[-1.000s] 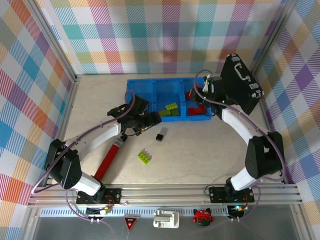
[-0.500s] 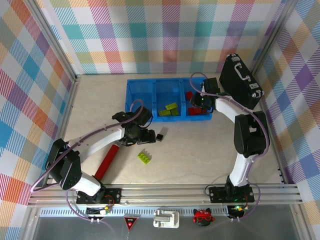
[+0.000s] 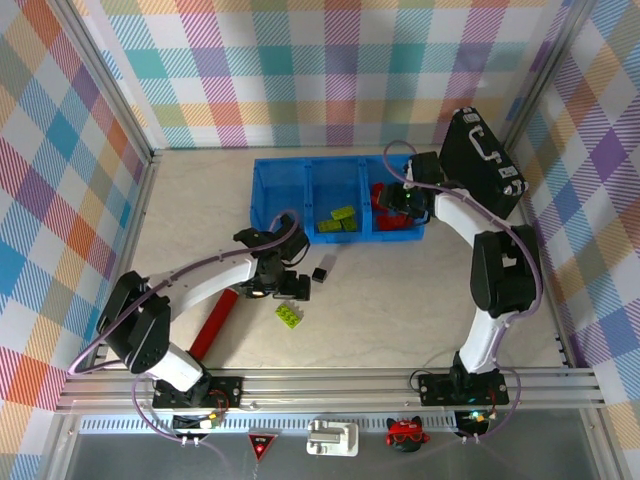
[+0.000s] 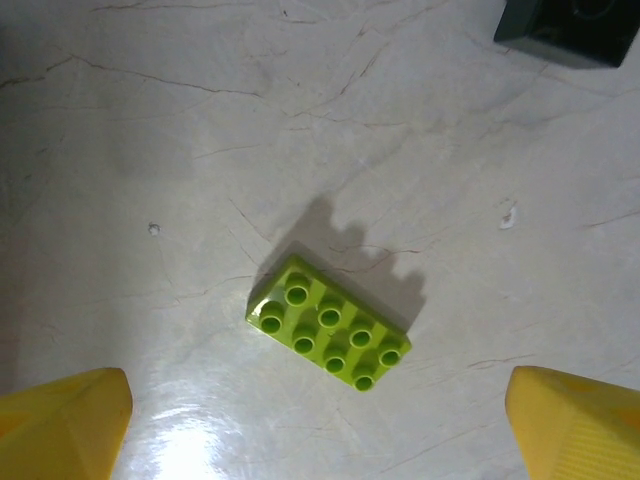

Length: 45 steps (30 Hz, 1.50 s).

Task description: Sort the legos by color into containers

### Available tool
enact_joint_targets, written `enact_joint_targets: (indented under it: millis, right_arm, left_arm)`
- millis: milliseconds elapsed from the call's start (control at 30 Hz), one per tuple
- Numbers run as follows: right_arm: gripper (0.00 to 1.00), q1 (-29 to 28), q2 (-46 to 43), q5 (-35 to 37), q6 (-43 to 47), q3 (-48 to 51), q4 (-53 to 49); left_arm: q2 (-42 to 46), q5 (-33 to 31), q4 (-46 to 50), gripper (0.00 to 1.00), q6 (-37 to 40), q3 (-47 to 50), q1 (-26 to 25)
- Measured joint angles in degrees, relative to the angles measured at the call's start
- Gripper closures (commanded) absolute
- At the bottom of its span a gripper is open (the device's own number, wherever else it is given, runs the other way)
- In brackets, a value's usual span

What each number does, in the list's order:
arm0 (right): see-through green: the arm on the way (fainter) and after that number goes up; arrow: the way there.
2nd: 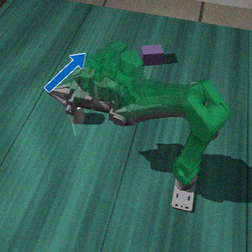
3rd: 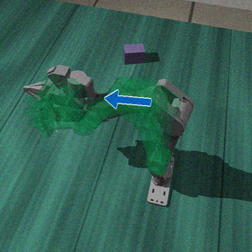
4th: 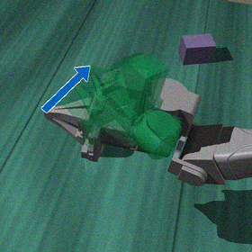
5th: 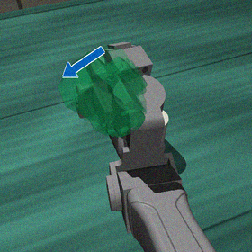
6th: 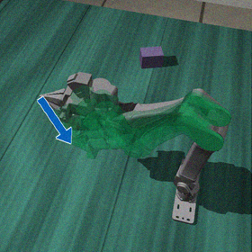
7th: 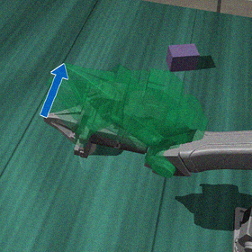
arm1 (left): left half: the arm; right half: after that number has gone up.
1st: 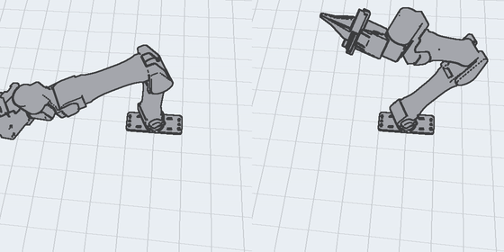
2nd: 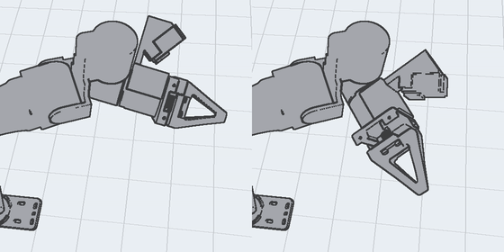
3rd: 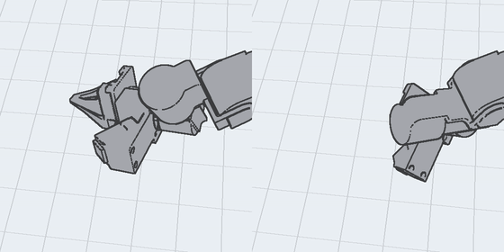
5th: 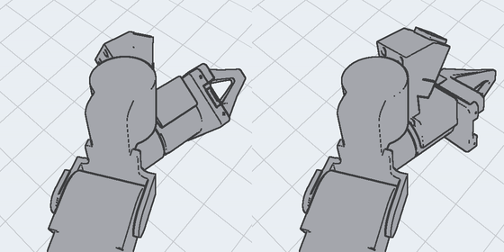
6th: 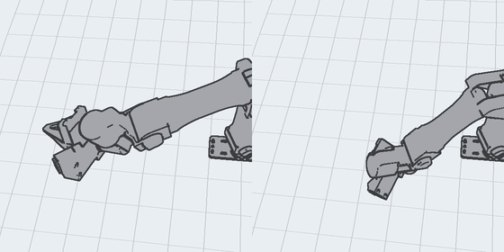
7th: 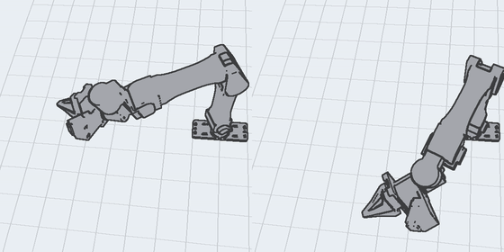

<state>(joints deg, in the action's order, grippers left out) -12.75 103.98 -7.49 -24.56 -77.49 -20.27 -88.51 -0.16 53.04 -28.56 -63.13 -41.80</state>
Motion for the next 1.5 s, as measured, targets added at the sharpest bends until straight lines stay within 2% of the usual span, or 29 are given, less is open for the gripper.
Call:
enact_joint_targets:
  millis: [233, 500, 867, 1100, 1500]
  right_arm:
    - [0.44, 0.00, -9.25, -0.74, -0.02, 0.07, -1.38]
    - [0.42, 0.00, -17.35, -0.70, -0.02, 1.79, -3.78]
    - [0.40, 0.00, -22.51, 0.61, 0.07, 4.61, -7.43]
    - [0.40, 0.00, -23.34, 1.05, 0.22, 5.75, -8.13]
    - [0.39, 0.00, -23.89, 1.44, 0.22, 6.25, -8.20]
  left_arm:
    - [-6.12, -0.15, -0.22, 0.04, 7.34, -0.02, -0.13]
    - [-10.25, 4.28, -1.68, 0.05, 15.13, -0.76, -0.13]
    - [-13.55, 5.68, -1.97, 0.05, 24.94, -2.71, -0.13]
    - [-13.55, 7.26, -1.99, 0.05, 27.10, -2.69, -0.13]
    - [-13.38, 9.33, -2.10, 0.08, 26.12, 0.04, -0.15]
